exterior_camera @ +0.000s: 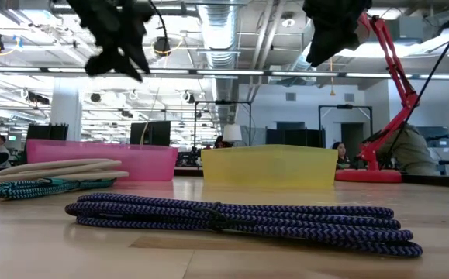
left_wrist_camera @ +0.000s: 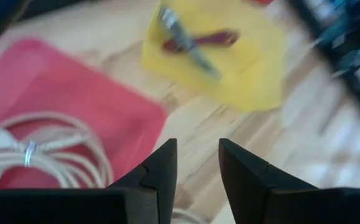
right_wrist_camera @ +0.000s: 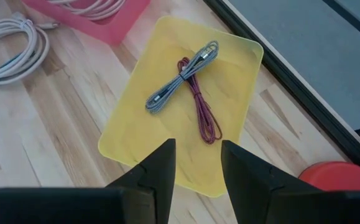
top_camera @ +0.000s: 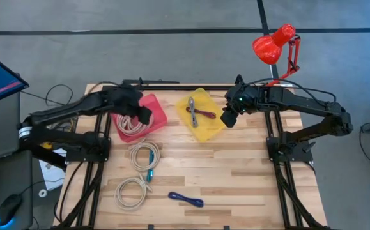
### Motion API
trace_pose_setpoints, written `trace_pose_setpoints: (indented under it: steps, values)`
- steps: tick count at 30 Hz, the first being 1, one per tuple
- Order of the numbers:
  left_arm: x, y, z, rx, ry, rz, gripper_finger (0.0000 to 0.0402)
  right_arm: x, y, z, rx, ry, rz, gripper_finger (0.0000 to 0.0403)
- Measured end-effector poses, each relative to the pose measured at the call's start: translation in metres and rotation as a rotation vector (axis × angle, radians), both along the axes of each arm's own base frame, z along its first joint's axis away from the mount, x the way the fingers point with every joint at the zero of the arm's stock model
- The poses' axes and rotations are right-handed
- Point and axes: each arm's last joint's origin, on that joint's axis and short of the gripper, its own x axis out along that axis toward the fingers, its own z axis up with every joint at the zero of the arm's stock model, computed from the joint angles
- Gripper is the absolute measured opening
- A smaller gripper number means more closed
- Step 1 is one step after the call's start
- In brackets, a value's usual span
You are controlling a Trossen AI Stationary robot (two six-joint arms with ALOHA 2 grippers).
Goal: Pick & Place USB Port
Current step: Put the blue charger cable into the yellow transparent bin
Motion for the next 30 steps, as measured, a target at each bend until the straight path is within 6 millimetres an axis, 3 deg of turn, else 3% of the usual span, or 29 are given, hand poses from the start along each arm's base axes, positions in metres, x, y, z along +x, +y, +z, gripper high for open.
trace_pose_setpoints:
  steps: [6,12,21,30]
  values:
    - [-0.024,-0.009,0.037,0.070,-0.182,0.002,0.0117,0.000,0.000,0.000,-0.005,0.000,0.005,0.0120]
    - [-0.035,-0.020,0.056,0.106,-0.303,-0.025,0.0117,0.001,0.000,0.000,-0.017,0.003,0.022,0.0120]
    - [-0.037,-0.042,0.064,0.179,-0.360,-0.205,0.0117,0.001,0.006,0.001,0.001,-0.009,0.026,0.0120]
    - [-0.017,-0.066,0.060,0.200,-0.349,-0.394,0.0098,-0.005,0.026,0.007,0.088,-0.072,0.041,0.0120]
